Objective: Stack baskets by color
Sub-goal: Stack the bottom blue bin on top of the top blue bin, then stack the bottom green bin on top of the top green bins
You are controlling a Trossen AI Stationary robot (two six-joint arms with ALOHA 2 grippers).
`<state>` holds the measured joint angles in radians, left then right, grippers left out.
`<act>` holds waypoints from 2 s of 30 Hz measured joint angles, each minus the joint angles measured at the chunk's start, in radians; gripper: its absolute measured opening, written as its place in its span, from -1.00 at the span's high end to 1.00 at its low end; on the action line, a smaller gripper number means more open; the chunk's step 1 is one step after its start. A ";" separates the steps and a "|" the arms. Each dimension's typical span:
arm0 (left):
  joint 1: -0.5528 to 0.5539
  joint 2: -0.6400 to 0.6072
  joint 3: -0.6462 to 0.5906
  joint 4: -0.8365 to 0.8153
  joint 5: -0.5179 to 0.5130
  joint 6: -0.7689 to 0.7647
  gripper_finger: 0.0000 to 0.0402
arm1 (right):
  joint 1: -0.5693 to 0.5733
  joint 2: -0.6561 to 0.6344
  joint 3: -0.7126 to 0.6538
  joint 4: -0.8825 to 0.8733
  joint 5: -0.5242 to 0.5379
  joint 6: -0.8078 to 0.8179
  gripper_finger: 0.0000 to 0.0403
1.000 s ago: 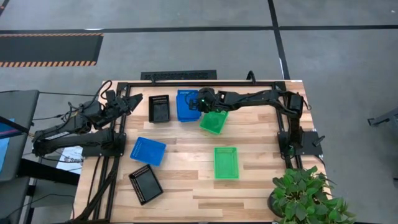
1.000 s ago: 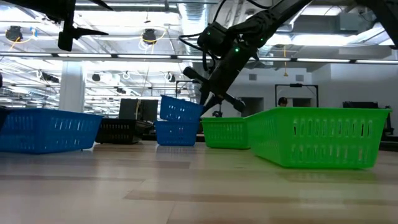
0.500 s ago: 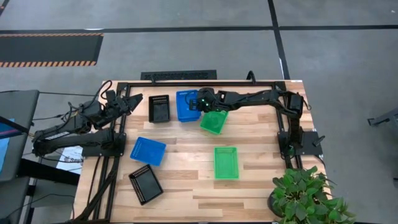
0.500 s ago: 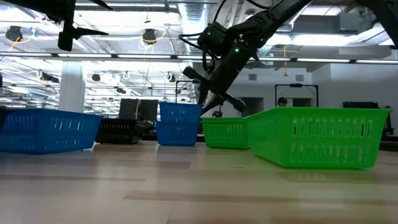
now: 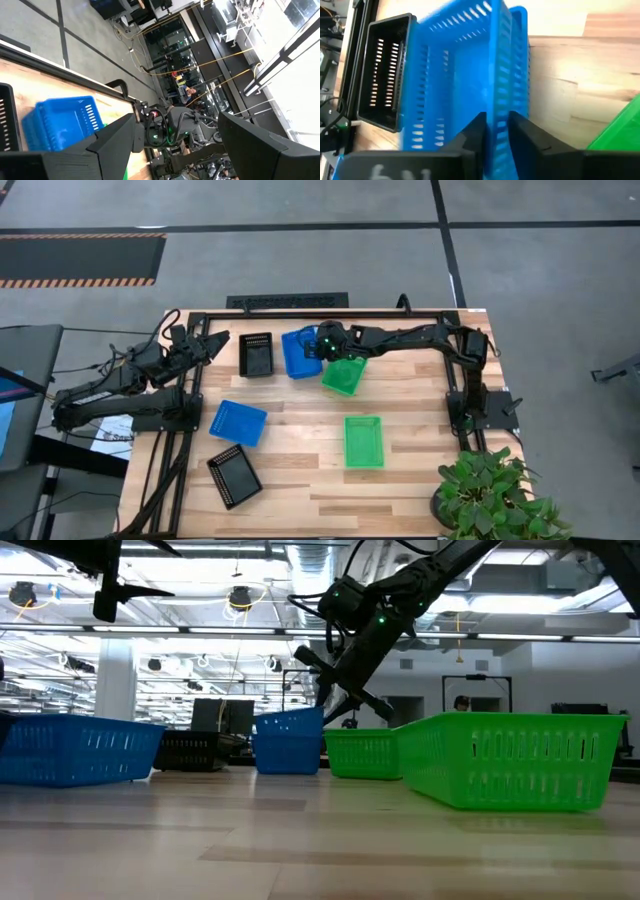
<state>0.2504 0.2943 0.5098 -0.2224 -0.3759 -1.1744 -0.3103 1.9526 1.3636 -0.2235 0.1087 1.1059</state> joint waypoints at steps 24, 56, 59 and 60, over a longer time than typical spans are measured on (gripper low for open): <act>0.000 0.000 0.000 -0.033 0.032 0.000 -0.36 | 0.113 -0.288 0.054 -0.522 -0.043 -0.105 -0.14; 0.000 0.002 -0.001 -0.118 0.056 0.008 -0.36 | 0.702 -0.055 0.026 -0.938 -0.027 0.754 -0.14; 0.000 0.002 -0.001 -0.124 0.055 0.013 -0.36 | 0.695 -0.056 -0.037 -0.838 -0.056 0.747 -0.12; 0.000 0.002 -0.001 -0.125 0.055 0.013 -0.36 | 0.694 -0.055 -0.057 -0.812 -0.068 0.747 -0.10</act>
<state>0.2504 0.2962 0.5091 -0.3470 -0.3206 -1.1614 0.3836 1.8973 1.3070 -1.0360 0.0404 1.8530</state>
